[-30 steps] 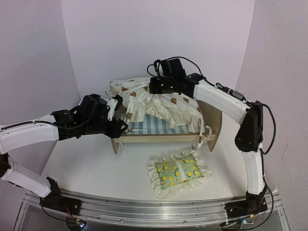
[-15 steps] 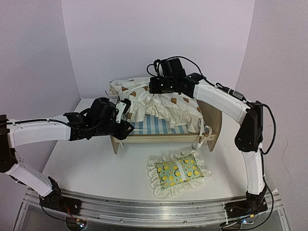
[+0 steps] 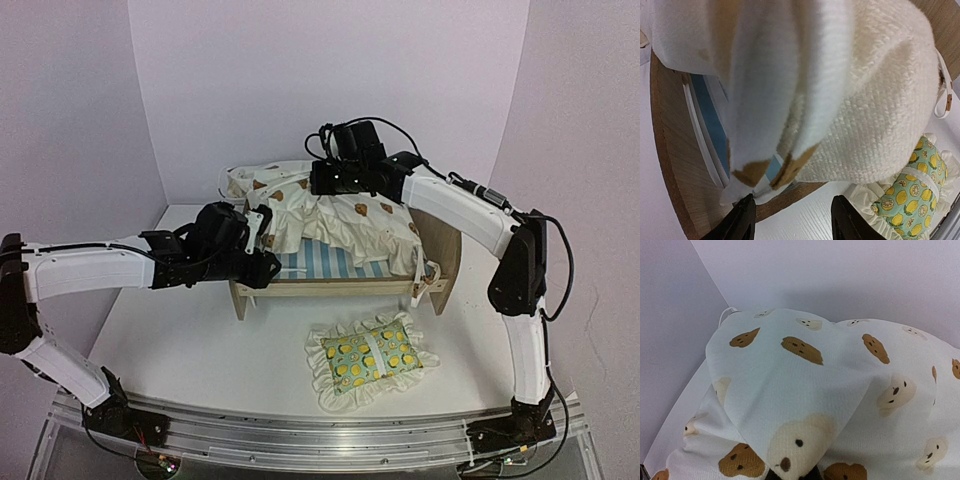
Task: Set up the pet bed
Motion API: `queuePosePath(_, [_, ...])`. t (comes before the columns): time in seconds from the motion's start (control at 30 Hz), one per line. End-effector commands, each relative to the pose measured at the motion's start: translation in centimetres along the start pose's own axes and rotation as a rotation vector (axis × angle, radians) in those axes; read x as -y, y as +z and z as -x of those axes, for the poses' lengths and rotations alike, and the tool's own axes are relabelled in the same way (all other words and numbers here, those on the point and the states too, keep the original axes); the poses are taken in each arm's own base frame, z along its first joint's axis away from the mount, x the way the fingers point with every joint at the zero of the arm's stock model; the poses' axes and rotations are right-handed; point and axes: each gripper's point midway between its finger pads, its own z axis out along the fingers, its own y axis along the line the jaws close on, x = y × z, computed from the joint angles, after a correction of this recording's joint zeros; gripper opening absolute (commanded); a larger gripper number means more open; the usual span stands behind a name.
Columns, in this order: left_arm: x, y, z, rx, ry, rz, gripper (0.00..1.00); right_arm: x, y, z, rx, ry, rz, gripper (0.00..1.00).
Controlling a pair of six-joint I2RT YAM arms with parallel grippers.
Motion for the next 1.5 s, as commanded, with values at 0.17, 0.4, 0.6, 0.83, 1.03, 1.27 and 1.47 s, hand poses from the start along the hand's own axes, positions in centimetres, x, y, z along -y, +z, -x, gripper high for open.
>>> queuePosePath(0.17, [-1.1,0.7,2.7,0.054,0.002,0.103,0.60,-0.9,-0.8,2.8,0.083,0.018,0.021,0.00])
queuePosePath(0.4, [-1.6,0.1,2.9,0.060,0.009,0.132,0.63,-0.9,-0.9,2.9,0.086,0.014,0.022,0.00])
queuePosePath(0.6, [-1.6,0.7,2.4,0.047,0.025,0.132,0.62,-0.9,-1.0,3.0,0.089,0.013,0.021,0.00])
queuePosePath(0.83, [-1.3,1.6,3.1,0.096,0.033,0.125,0.48,-1.0,-0.9,2.6,0.078,0.018,0.025,0.00])
queuePosePath(1.03, [-0.5,1.7,3.6,0.114,0.044,0.082,0.13,-0.9,-0.9,2.5,0.076,0.015,0.022,0.00])
queuePosePath(1.27, [0.8,-0.8,4.1,0.095,0.000,-0.010,0.00,-0.8,-0.8,2.2,0.069,0.012,0.019,0.00])
queuePosePath(1.47, [2.9,-4.7,5.1,0.080,-0.068,-0.157,0.03,-0.8,-0.5,1.5,0.052,0.011,0.021,0.00])
